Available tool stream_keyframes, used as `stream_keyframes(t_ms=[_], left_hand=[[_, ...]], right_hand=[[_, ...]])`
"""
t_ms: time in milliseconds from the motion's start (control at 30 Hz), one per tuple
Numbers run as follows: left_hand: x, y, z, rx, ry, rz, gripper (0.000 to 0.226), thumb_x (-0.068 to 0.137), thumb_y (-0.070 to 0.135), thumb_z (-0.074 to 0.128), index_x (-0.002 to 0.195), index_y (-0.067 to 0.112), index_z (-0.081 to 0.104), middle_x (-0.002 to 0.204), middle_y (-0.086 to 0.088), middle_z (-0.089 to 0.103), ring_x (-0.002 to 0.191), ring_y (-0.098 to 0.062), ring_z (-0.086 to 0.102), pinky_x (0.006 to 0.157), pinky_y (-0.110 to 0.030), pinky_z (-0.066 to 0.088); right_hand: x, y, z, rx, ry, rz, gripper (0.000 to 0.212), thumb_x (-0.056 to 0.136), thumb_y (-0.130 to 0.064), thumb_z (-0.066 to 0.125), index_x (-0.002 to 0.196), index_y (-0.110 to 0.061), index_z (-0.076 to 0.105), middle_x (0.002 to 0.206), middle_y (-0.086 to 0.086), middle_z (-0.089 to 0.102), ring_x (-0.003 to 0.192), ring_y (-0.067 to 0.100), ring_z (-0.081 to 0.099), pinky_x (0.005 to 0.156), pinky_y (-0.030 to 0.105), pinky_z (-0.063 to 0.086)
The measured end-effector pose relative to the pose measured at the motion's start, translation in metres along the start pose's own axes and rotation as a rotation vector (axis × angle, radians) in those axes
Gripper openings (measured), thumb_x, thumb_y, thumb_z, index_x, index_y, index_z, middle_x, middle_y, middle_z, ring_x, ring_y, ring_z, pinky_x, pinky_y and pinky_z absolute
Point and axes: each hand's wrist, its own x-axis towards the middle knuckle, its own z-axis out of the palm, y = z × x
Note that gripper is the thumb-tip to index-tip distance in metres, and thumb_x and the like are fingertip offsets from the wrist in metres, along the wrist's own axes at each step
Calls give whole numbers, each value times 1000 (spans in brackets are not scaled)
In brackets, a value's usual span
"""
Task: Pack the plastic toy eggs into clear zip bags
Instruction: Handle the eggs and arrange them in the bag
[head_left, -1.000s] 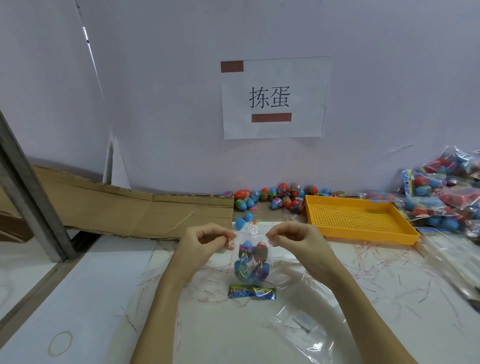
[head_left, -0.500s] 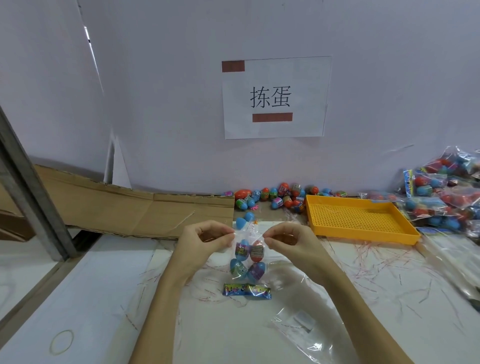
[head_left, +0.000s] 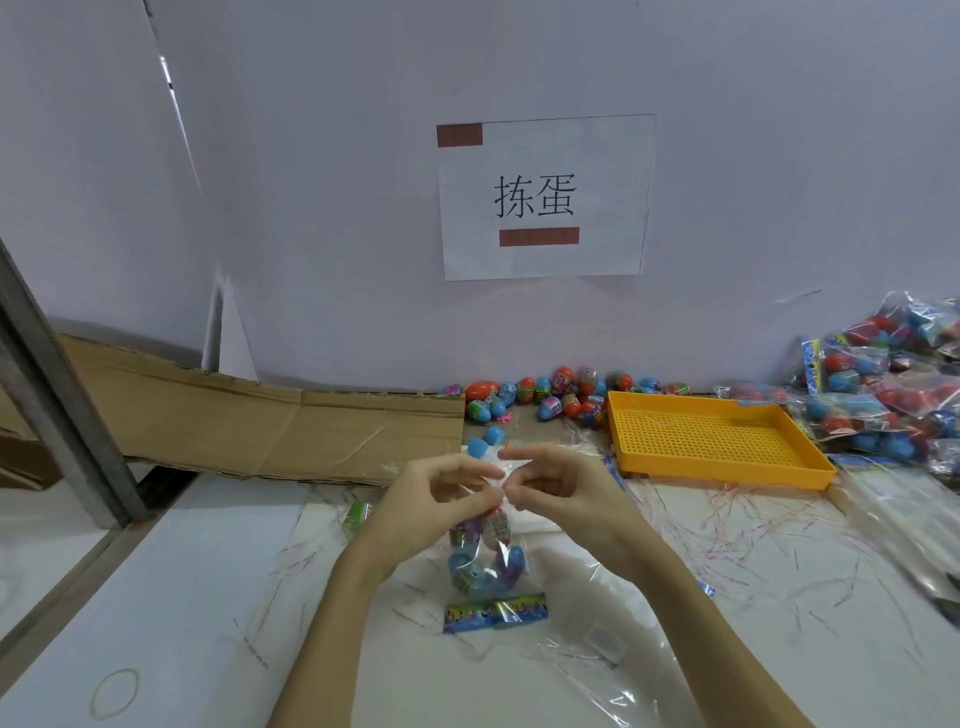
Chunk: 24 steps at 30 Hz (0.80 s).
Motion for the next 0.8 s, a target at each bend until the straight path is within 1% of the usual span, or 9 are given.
stream_keyframes(t_ms=[133,200,267,333,400,533,633,700,800], left_hand=[[6,-5,0,-24,229,8,15,88,19,80,101,26,79,93,5,79,88,-14,75,72,-24,61],[7,-6,0,-145,398,15,12,87,16,81,98,21,78,92,5,79,88,-13,75,72,-23,60],[8,-6,-2,-248,478,-19,9,88,14,80,95,18,76,94,3,79,91,-14,75,75,-28,61],[8,-5,-3,-346,418,-85,8,91,12,76,98,15,76,99,-3,78,93,-21,76,75,-35,62],[7,-4,-3,-405,338,-127,11,93,13,74,104,14,77,103,-8,78,92,-23,77,73,-34,63],[7,-3,0,-348,331,-140,11,94,16,74,104,13,79,101,-8,79,95,-27,77,78,-35,64],[7,-2,1,-444,354,-168,10,92,12,76,100,12,80,101,-10,79,92,-24,77,69,-28,61],[7,-1,1,-551,375,-203,10,89,10,77,98,11,82,101,-12,79,88,-21,78,65,-26,60],[10,-3,1,-620,373,-254,17,89,9,77,105,7,79,104,-14,79,90,-23,78,67,-29,62]], right_hand=[[2,1,2,33,123,53,35,95,-26,71,130,-25,64,106,-3,78,100,14,74,86,24,59],[2,3,1,-19,121,115,25,97,-32,68,121,-26,70,105,-9,78,100,10,73,83,22,59],[4,5,3,12,148,154,17,96,-31,69,109,-23,76,100,-7,79,97,12,74,78,22,59],[5,5,5,65,202,156,14,93,-31,72,101,-23,79,97,-4,79,94,12,75,73,19,58],[5,3,5,114,220,165,14,87,-37,74,95,-27,80,96,-5,79,93,10,75,70,19,58],[7,2,4,51,276,183,24,87,-49,69,89,-28,80,93,-8,79,90,9,75,73,27,61],[7,2,4,27,351,113,19,90,-42,70,84,-29,82,86,-10,79,85,4,73,62,15,56],[7,3,6,19,422,68,15,93,-36,71,84,-30,82,83,-11,78,83,1,72,61,12,53],[8,6,11,-17,449,7,13,93,-33,71,84,-32,80,80,-14,78,82,0,72,62,11,52]])
